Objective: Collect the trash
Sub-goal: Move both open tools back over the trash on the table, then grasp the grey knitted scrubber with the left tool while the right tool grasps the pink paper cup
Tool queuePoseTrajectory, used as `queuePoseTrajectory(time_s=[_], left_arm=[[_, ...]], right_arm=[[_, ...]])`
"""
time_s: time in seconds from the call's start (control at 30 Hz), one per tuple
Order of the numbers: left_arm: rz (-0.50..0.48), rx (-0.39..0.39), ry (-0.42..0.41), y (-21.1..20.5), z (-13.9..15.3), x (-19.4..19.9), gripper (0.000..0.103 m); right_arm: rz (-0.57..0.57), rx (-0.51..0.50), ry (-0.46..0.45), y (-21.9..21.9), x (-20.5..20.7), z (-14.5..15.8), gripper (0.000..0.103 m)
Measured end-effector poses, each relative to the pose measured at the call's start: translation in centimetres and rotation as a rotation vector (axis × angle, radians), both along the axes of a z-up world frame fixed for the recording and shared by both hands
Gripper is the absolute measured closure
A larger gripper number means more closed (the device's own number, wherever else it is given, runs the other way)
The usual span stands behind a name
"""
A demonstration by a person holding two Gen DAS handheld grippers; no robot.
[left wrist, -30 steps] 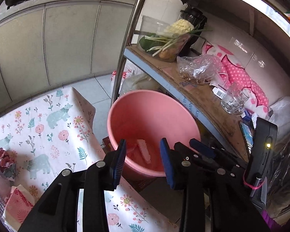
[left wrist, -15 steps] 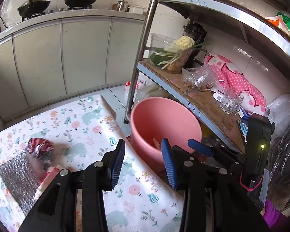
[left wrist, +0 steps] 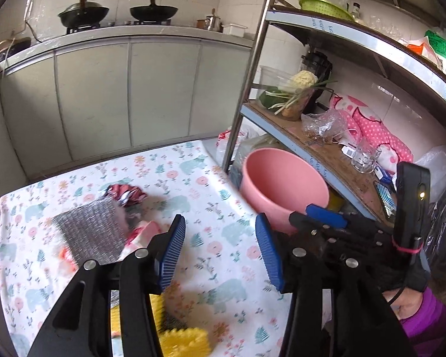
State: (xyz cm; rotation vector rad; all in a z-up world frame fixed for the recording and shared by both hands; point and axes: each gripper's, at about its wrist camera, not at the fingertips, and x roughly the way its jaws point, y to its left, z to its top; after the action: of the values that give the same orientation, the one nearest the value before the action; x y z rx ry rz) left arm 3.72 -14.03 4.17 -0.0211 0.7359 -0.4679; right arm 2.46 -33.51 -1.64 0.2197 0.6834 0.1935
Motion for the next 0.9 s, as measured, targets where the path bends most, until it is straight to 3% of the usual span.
queuePoseTrajectory(time_s=[0.2, 0.53, 0.73, 0.8, 0.9], left_arm=[[0.095, 0.034, -0.034, 5.2, -0.4, -2.0, 0.054], [0.239, 0.098, 0.013, 13.3, -3.6, -4.1, 0.054], [0.204, 0.025, 0.034, 14.4, -5.6, -5.4, 0.055], [0.177, 0.034, 0.054, 13.9, -6.4, -5.3, 0.055], [0.128, 0.095, 0.067, 13.3, -7.2, -4.4, 0.055]], right_arm=[[0.113, -0.049, -0.024, 3.4, -0.8, 0.5, 0.061], [0.334, 0.0, 0.079, 7.9, -1.5, -1.2, 0.061], [0.451, 0.008, 0.128, 10.3, -1.9, -2.2, 0.06], [0.484, 0.003, 0.16, 11.0, -2.0, -2.7, 0.054], [0.512, -0.003, 0.192, 11.7, -1.8, -3.3, 0.053]])
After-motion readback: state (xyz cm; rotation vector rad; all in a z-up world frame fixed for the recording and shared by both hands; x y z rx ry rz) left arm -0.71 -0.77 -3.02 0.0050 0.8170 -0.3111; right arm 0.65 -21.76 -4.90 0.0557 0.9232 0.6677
